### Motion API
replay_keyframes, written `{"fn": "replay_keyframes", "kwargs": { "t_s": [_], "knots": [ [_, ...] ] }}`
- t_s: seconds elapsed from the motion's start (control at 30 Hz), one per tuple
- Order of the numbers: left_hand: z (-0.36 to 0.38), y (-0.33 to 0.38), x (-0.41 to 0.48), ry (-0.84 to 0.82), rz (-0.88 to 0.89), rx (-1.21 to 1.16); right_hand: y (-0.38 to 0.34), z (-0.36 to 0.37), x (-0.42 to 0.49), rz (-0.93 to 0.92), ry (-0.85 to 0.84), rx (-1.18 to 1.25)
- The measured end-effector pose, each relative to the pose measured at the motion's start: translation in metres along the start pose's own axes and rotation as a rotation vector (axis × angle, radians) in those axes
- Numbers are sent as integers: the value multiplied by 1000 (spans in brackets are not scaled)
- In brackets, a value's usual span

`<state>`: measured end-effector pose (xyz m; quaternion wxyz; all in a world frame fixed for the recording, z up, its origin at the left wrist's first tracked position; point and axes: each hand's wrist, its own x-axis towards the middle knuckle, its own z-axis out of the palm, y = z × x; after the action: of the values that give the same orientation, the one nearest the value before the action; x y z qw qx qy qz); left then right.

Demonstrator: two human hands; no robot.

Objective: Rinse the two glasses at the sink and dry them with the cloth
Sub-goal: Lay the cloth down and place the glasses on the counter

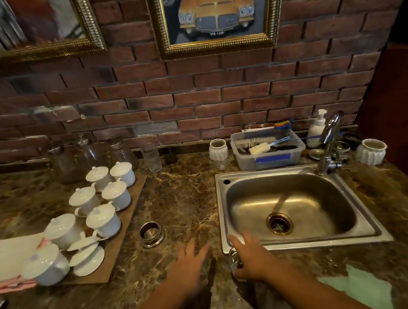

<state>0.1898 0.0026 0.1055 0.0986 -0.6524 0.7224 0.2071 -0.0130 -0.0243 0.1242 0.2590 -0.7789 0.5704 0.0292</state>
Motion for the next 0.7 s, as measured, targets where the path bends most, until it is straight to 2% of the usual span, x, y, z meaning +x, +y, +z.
{"fn": "replay_keyframes", "kwargs": {
  "t_s": [0.37, 0.7],
  "knots": [
    [-1, -9, 13, 9, 118, 53, -12, 18, 16, 136, -26, -150],
    [-8, -14, 10, -13, 68, -43, -11, 7, 9, 79, -59, -133]
  ]
}}
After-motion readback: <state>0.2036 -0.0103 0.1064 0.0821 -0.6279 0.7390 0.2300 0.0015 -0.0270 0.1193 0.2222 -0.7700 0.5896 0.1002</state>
